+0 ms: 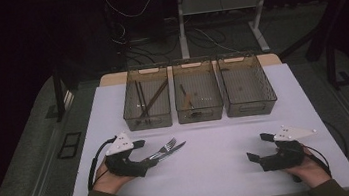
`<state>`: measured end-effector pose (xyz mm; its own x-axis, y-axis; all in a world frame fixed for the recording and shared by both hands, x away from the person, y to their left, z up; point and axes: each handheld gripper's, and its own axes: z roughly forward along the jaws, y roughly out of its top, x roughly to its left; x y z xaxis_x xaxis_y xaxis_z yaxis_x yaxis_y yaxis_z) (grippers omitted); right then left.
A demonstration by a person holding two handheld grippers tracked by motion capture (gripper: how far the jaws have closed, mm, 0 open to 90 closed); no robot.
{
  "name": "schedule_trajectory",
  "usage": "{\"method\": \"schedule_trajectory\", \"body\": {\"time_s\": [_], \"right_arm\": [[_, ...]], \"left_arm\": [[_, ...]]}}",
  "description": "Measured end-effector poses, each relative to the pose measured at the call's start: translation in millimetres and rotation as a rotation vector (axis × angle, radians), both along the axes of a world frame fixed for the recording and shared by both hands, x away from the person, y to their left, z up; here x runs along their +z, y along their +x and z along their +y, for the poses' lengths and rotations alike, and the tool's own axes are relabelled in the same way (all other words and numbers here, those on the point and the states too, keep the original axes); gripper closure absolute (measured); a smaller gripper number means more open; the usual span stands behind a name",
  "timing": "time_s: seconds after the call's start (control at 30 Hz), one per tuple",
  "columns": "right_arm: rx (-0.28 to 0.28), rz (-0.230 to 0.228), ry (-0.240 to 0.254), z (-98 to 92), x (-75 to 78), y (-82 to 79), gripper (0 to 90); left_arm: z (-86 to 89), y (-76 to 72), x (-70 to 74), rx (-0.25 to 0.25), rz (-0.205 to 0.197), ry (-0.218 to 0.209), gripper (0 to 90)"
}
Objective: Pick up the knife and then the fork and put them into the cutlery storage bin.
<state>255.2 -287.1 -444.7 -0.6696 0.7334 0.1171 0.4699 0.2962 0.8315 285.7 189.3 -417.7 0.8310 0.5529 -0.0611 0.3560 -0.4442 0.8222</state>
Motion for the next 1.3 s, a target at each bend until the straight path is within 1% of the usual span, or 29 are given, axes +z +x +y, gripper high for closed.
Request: {"method": "schedule_trajectory", "body": {"time_s": [0.07,0.13,0.23,0.37,0.43,0.5,0.57,0.73,0.83,0.9,1.0,1.13,1.2,1.27,1.3], "right_arm": [[0.0,0.001,0.0,0.2,0.2,0.1,11.8],[-0.001,0.002,-0.002,0.1,-0.1,0.4,11.8],[-0.002,0.005,-0.001,0.2,-0.3,0.7,11.8],[0.0,0.005,-0.002,1.2,-0.6,0.6,11.8],[0.004,0.008,-0.008,1.6,-1.4,0.4,11.8],[0.003,0.01,-0.006,1.6,-1.6,0.4,11.8],[0.005,0.008,-0.006,1.7,-1.4,0.5,11.8],[0.003,0.007,-0.01,1.6,-1.7,1.3,11.8],[0.004,0.008,-0.009,1.6,-1.7,1.1,11.8],[0.004,0.008,-0.009,1.4,-1.8,1.2,11.8],[0.004,0.007,-0.008,1.3,-1.7,1.2,11.8],[0.003,0.008,-0.009,1.5,-1.9,1.4,11.8],[0.005,0.007,-0.01,1.5,-1.8,1.4,11.8],[0.004,0.007,-0.007,1.4,-1.6,1.2,11.8],[0.003,0.008,-0.006,1.3,-1.5,1.1,11.8]], "left_arm": [[2.0,-1.8,-1.5,0.002,0.003,0.014,23.9],[4.9,-3.0,-2.3,-0.001,0.003,0.019,28.1],[9.0,-3.5,-4.6,-0.006,0.026,0.015,36.9],[10.7,-1.2,-8.6,-0.009,0.056,0.047,47.2],[10.5,-0.3,-9.5,-0.008,0.066,0.043,52.8],[10.7,0.8,-9.5,-0.015,0.071,0.052,57.7],[10.2,0.9,-10.0,-0.016,0.078,0.051,62.1],[7.8,2.4,-12.8,-0.034,0.089,0.068,66.7],[5.3,4.6,-15.5,-0.05,0.093,0.095,69.2],[3.7,5.2,-17.1,-0.052,0.097,0.101,70.3],[3.1,6.2,-18.1,-0.061,0.094,0.113,72.2],[2.7,6.6,-18.7,-0.063,0.089,0.118,73.2],[2.5,6.9,-18.8,-0.063,0.09,0.125,73.7],[1.6,7.1,-19.9,-0.064,0.098,0.119,73.7],[1.4,7.8,-20.4,-0.073,0.094,0.124,73.7]]}}
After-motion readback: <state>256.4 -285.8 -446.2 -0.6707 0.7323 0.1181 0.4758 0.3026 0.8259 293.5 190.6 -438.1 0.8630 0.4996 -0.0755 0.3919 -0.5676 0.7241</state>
